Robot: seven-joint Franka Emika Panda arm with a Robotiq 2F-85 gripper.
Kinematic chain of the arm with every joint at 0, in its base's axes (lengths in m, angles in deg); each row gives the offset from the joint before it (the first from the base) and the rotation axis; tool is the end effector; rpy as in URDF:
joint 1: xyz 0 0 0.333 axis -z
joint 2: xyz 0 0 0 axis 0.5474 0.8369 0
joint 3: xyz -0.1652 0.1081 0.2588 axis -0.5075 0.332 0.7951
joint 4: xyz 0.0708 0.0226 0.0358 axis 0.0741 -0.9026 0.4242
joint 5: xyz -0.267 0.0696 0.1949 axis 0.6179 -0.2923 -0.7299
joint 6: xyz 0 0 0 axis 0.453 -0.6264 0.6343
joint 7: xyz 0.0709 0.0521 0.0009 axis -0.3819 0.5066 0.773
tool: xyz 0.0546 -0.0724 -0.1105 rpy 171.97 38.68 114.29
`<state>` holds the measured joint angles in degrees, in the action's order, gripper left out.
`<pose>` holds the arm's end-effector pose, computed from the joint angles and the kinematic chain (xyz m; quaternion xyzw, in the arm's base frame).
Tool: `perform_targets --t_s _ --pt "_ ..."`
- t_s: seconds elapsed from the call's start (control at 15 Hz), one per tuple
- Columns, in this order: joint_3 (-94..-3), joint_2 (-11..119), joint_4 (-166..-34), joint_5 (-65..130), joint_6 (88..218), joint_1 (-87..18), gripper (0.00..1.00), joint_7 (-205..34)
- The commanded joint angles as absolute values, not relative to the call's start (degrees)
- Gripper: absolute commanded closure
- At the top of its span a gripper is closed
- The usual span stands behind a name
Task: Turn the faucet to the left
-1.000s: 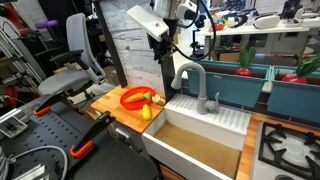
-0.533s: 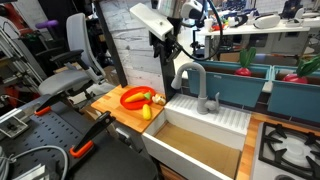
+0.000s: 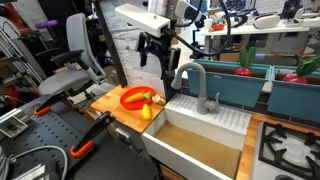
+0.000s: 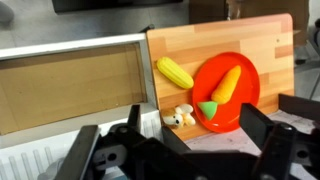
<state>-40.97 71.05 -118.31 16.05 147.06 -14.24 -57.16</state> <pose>0.5379 -0.1362 0.1804 -0.9855 0.0181 0.0954 0.1395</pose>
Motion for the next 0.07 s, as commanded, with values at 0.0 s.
perform_targets --t_s 0.0 --pt "-42.3 69.3 -120.0 16.5 146.9 -15.7 0.0 -56.8"
